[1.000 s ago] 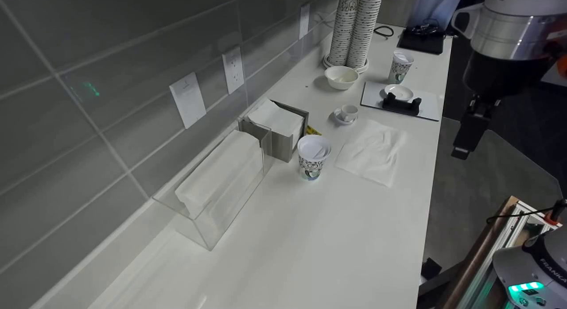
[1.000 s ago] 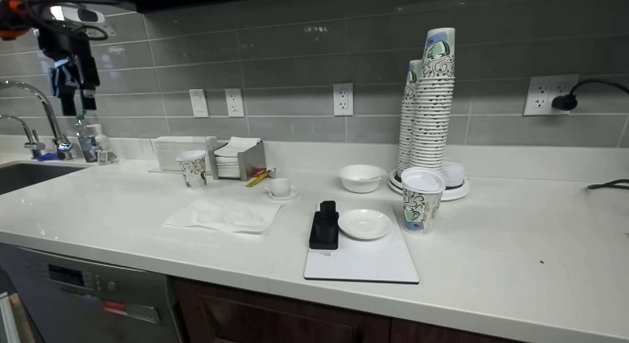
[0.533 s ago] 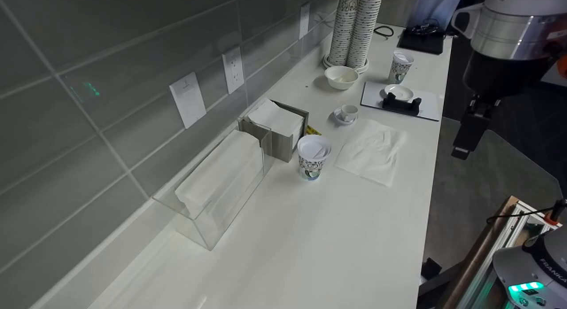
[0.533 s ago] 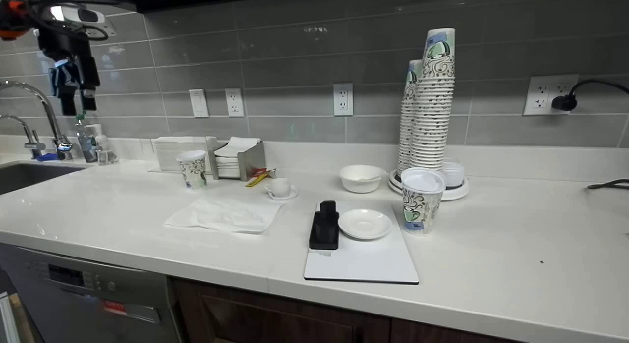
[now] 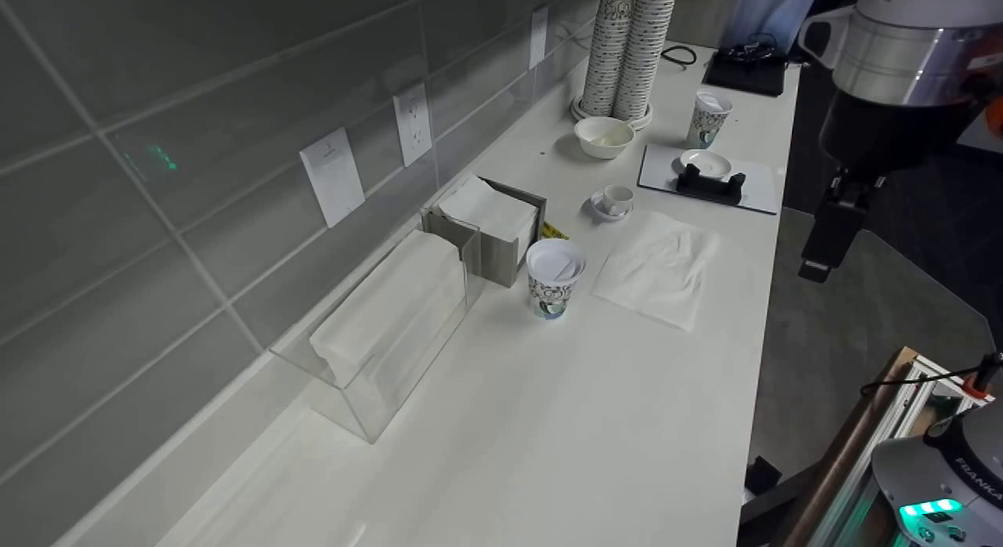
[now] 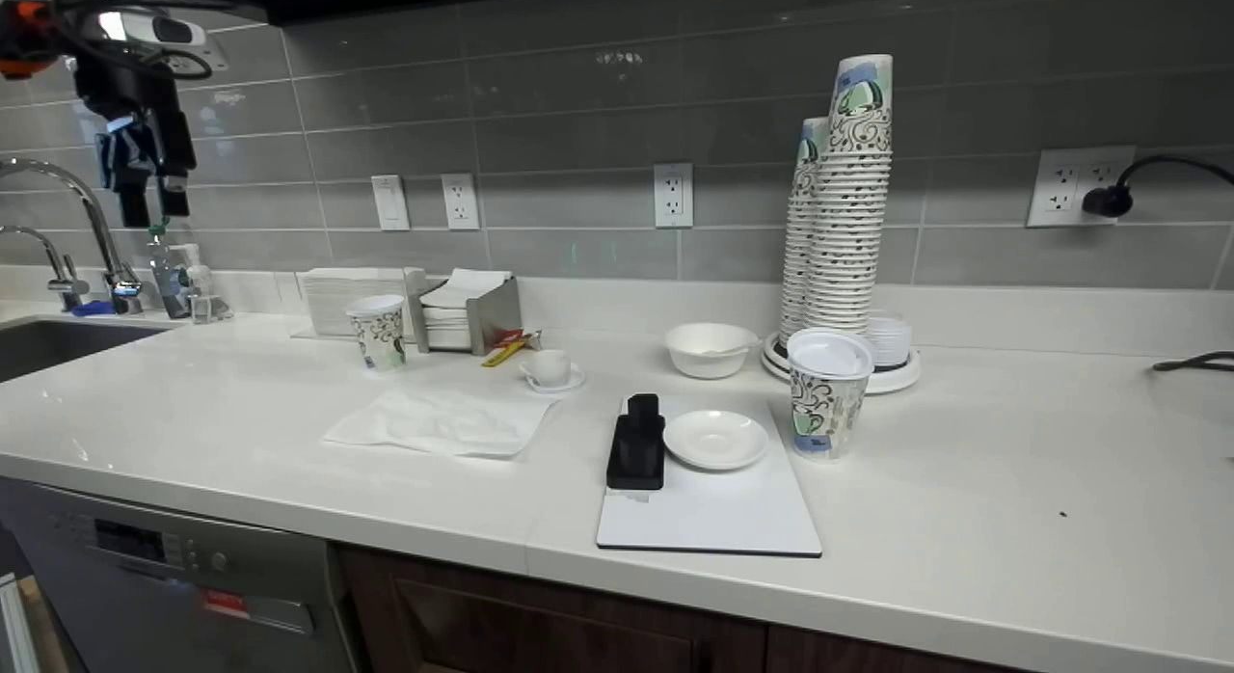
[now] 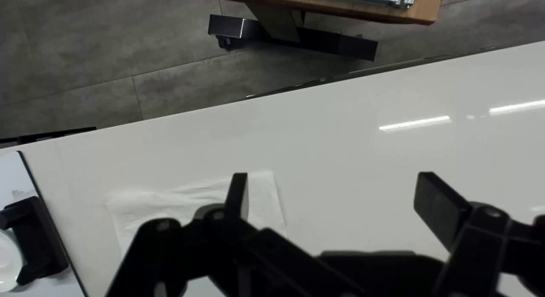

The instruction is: Transfer one serviette to the counter

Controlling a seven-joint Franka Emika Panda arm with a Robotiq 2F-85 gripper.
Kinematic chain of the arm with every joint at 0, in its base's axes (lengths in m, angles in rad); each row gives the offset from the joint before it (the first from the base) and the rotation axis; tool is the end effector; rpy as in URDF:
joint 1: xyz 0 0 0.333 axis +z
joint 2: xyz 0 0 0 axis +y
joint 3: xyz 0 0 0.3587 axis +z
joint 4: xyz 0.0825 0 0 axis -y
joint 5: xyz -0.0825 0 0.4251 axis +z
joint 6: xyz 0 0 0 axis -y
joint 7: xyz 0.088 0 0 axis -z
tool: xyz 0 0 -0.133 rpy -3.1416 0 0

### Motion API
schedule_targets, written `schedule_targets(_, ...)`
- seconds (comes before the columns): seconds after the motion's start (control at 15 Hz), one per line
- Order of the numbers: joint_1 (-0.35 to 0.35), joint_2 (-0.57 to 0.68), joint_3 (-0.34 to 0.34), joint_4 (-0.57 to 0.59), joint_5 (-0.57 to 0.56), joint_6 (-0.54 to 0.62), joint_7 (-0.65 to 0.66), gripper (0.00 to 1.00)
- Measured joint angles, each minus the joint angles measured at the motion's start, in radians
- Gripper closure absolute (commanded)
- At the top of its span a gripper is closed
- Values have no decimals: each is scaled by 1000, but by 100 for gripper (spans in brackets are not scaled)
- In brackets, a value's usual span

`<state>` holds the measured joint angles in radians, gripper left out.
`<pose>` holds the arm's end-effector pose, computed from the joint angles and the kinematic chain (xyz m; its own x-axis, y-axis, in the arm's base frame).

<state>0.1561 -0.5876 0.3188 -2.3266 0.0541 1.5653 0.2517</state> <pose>0.3212 0.1909 0.5284 0.9784 0.1347 -0.1568 0.1605 -0.9731 0.1655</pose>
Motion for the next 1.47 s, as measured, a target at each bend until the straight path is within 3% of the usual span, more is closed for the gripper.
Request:
schedule_targets(0.27,-2,4,-11,1,-19,45,-4,0)
schedule_targets(0.67,-72,89,-80,15,-38,352,10,0)
schedule_targets(1.07,-106,306,-85,52,-51,735,120,0)
schedule_targets(1.47,-112,551,-82,160,-244,943,342,0)
